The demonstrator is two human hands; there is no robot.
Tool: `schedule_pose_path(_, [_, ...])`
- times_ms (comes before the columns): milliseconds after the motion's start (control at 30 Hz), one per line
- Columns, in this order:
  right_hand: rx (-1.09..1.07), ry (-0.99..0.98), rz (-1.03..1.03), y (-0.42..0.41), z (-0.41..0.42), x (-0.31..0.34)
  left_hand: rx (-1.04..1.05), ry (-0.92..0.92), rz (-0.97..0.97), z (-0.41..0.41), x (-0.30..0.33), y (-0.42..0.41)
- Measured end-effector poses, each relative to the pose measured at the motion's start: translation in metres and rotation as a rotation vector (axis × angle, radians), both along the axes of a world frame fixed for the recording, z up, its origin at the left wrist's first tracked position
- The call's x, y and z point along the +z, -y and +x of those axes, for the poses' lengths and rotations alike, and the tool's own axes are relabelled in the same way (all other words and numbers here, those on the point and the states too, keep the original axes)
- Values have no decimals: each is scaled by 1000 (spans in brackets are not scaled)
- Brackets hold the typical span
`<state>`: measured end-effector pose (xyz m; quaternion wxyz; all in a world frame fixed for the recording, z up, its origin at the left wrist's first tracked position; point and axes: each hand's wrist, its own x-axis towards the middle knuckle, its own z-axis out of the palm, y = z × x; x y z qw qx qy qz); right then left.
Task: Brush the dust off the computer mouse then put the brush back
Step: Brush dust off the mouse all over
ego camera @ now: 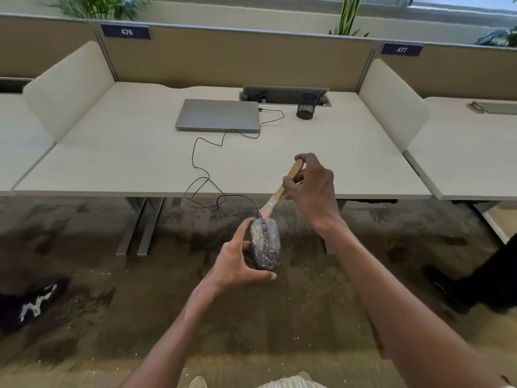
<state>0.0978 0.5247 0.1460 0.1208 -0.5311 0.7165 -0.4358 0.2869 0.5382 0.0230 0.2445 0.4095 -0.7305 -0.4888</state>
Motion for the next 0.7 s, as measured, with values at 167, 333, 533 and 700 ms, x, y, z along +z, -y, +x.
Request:
schedule_pose_path(167, [10,-8,13,-4,-6,-6,-4,2,10,-11,-5,-10])
schedule_pose_path(333, [-3,-8,15,-9,-9,-10,-16,14,19,-9,-8,-12])
schedule_pose_path(533, [-12,1,29,-5,-4,-15,-20,33,8,1,-9,-5])
schedule_pose_path(700, [14,33,18,5,6,-17,-2,28,6,6,-8,4])
